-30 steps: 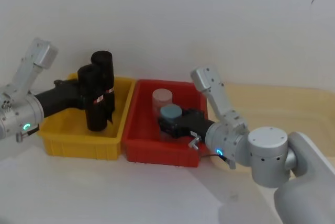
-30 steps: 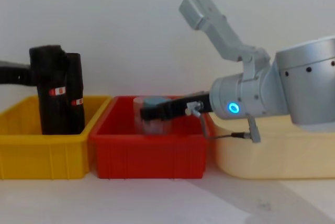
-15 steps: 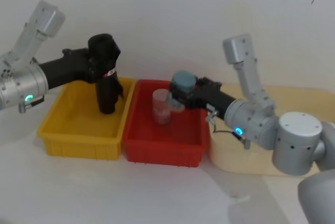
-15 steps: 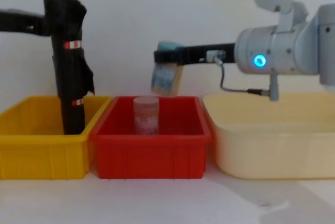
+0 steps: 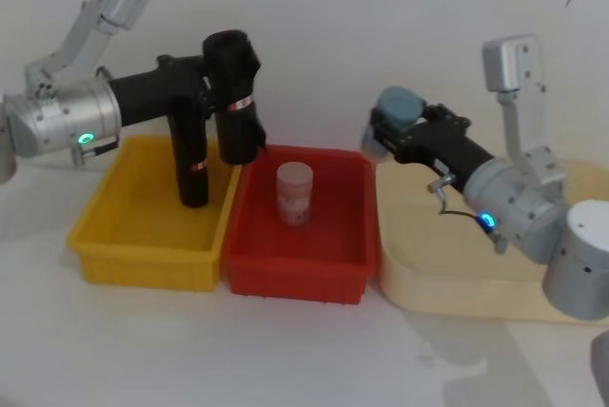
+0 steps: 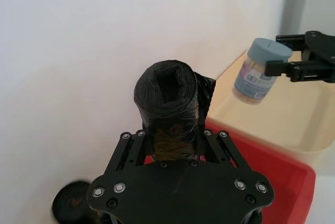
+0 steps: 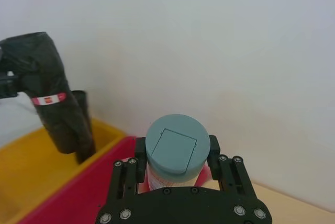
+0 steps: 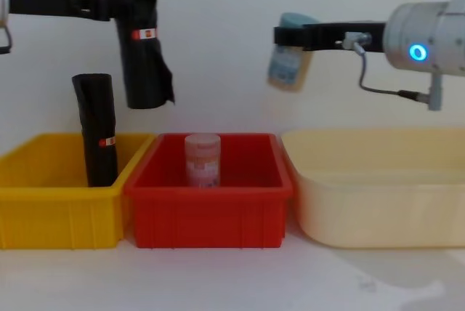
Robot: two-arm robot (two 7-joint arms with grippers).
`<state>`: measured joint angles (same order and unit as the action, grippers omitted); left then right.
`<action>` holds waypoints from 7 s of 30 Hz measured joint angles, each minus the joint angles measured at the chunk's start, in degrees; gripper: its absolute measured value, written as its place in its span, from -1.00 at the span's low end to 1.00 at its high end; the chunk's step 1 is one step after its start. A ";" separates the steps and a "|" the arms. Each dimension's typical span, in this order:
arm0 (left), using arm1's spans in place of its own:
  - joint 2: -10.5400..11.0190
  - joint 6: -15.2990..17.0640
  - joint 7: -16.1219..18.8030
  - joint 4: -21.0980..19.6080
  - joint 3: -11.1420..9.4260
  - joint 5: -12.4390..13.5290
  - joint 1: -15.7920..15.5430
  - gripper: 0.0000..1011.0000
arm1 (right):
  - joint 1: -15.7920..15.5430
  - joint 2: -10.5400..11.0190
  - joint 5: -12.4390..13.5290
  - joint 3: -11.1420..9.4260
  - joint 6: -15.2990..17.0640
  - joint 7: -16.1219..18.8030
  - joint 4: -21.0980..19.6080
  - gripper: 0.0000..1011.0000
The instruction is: Pick up the garbage bag with the one hand and transfer it to the other hand.
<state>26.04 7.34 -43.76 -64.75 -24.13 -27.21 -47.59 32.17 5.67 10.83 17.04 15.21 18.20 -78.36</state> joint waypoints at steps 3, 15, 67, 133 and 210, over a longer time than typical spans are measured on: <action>-1.47 -1.42 -2.13 3.56 -0.79 -0.22 -2.22 -0.21 | -0.67 0.63 -0.45 -0.83 -0.38 -1.42 -0.92 0.32; -12.84 -13.77 -15.66 33.37 -6.91 -4.00 -17.99 -0.21 | -3.86 4.19 -2.57 -5.34 -1.29 -6.60 -3.35 0.32; -21.81 -24.23 -25.63 58.12 -13.15 -9.01 -30.63 -0.21 | -5.88 8.75 0.71 -4.20 -2.34 2.32 -7.88 0.98; -21.95 -24.37 -25.76 58.49 -13.24 -9.06 -30.81 -0.21 | 10.07 -7.08 -10.81 7.57 0.40 -8.34 13.01 0.98; -21.95 -24.37 -25.76 58.49 -13.24 -9.09 -30.81 0.98 | 13.18 -9.86 -11.61 4.87 -0.59 -10.39 19.16 0.12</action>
<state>4.09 -17.03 -69.52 -6.26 -37.37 -36.29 -78.40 45.35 -4.19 -0.77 21.91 14.61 7.81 -59.20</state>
